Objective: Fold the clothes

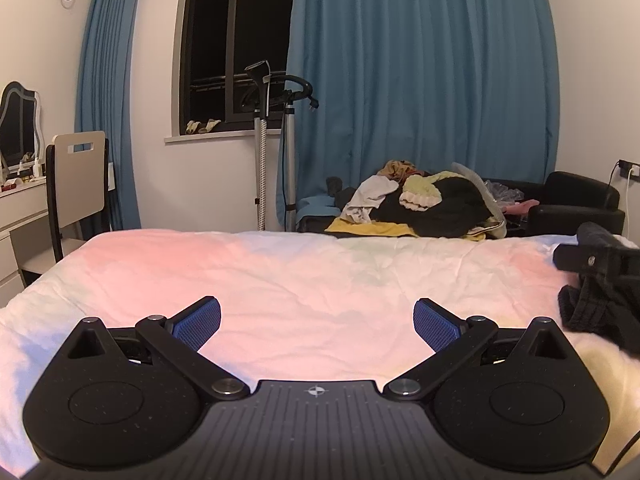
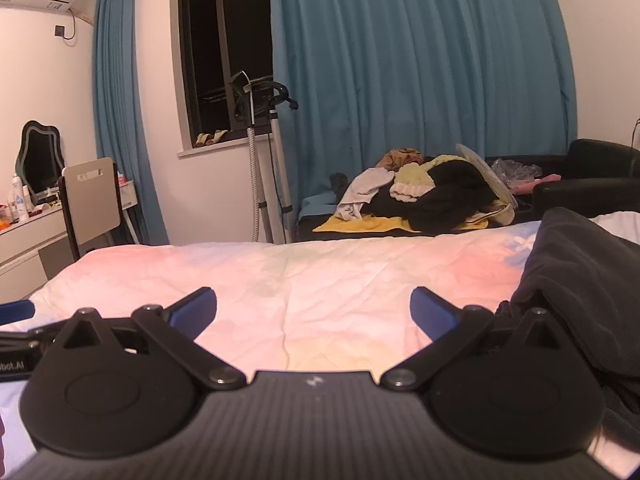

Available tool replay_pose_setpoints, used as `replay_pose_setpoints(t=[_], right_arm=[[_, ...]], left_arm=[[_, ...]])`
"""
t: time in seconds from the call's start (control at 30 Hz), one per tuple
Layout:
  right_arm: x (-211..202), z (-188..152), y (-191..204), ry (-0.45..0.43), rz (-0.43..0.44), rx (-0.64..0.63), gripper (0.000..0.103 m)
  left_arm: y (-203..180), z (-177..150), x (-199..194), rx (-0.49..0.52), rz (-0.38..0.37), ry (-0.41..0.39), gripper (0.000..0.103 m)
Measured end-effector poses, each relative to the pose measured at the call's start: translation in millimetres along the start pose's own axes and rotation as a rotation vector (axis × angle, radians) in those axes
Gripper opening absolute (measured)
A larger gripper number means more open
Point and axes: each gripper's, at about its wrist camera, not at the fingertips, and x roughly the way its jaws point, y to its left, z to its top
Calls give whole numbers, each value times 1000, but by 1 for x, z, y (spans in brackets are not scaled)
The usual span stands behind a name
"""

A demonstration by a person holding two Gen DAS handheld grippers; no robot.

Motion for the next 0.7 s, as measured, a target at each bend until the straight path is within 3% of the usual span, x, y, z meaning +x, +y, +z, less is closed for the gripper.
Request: replay_pose_setpoints(t=[0.3,0.7], right_arm=[[6,-8,0,-4,-16,8,103],[1,-6,10,-7,15,-36,103]], left_arm=[[11,-16,3,-26,-7,-29,103],[17,-3,-4,-62,15,-70,103]])
